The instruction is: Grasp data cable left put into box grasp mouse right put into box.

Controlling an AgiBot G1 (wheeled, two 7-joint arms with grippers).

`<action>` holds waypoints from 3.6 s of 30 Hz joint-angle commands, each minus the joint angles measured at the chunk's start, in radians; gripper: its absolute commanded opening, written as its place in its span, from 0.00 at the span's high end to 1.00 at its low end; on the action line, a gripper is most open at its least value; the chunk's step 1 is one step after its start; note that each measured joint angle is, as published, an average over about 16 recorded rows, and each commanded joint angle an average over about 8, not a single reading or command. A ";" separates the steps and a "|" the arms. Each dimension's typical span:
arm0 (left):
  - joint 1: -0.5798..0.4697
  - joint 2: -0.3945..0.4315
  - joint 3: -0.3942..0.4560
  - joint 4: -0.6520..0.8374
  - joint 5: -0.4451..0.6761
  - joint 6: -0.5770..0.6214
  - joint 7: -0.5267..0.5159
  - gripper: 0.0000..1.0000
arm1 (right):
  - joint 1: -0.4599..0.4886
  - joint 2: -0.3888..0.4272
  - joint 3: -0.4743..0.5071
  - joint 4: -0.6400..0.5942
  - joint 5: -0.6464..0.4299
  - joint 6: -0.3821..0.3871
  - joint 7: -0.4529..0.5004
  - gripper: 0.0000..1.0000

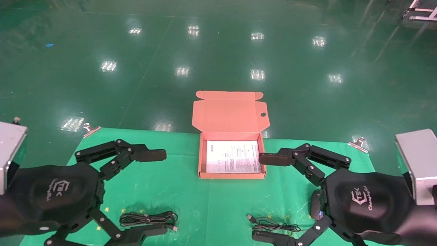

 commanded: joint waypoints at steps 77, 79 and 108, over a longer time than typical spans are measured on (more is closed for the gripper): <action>-0.567 0.274 0.821 0.185 0.959 -0.114 -0.038 0.00 | 0.244 -0.187 -0.367 -0.010 -1.006 0.069 -0.565 0.00; -0.547 0.283 0.825 0.204 0.975 -0.145 -0.052 0.00 | 0.241 -0.205 -0.379 -0.037 -1.037 0.083 -0.558 0.00; -0.429 0.456 0.823 0.653 0.970 -0.353 0.071 0.00 | 0.279 -0.448 -0.450 -0.582 -1.228 0.282 -0.503 0.00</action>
